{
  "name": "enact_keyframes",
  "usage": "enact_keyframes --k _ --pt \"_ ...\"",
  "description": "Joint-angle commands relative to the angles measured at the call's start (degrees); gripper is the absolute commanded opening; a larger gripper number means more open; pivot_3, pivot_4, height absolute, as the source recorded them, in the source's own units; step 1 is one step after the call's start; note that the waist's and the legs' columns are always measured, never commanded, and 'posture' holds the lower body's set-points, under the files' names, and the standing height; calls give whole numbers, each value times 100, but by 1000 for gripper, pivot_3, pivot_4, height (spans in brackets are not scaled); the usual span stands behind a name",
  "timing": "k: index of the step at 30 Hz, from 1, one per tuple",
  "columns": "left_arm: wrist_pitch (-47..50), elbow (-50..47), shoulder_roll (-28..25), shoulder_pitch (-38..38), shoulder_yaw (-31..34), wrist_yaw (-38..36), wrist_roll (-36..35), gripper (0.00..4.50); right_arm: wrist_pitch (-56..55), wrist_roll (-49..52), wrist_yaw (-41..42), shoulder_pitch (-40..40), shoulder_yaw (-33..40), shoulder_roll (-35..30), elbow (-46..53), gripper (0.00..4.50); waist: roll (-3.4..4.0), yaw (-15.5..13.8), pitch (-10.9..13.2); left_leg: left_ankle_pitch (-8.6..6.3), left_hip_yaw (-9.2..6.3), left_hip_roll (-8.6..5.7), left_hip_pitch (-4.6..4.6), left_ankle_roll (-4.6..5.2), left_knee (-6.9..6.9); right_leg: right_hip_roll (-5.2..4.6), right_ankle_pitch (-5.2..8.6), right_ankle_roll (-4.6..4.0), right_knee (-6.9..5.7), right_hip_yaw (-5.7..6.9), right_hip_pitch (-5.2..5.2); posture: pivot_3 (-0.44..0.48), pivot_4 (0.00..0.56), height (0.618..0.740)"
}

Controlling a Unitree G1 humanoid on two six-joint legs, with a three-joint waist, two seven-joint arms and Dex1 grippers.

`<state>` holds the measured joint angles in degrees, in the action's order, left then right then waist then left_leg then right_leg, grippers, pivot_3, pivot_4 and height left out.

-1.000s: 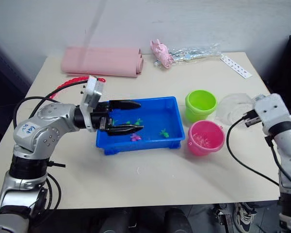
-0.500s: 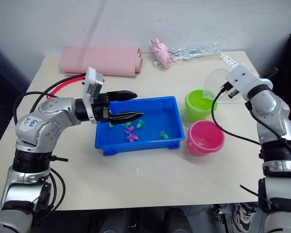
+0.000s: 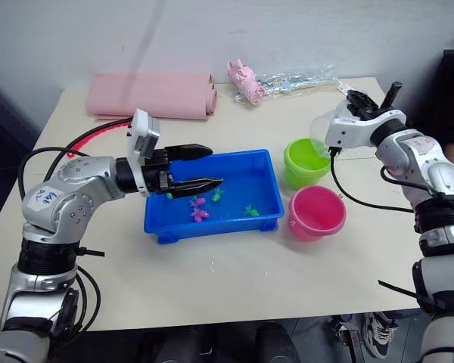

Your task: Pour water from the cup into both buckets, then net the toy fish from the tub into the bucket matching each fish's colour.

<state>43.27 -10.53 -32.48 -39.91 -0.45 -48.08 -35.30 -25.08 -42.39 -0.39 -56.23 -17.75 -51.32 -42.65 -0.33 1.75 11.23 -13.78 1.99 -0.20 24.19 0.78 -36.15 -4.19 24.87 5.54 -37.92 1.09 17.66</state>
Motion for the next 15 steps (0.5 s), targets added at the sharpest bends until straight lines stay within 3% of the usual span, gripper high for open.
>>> enact_keyframes --k 1,15 --pt "-46 -178 -42 -20 153 30 -37 4500 -142 -300 -301 -307 -65 -167 -50 118 0 0 0 0 1 0 0 0 0 -1 0 0 0 0 0 0 150 740" --pt "-90 -200 9 8 171 64 -57 4500 -760 -1440 -1128 -754 -672 -424 39 118 0 -2 0 0 1 -1 0 -1 0 -1 0 0 -1 0 2 0 150 740"
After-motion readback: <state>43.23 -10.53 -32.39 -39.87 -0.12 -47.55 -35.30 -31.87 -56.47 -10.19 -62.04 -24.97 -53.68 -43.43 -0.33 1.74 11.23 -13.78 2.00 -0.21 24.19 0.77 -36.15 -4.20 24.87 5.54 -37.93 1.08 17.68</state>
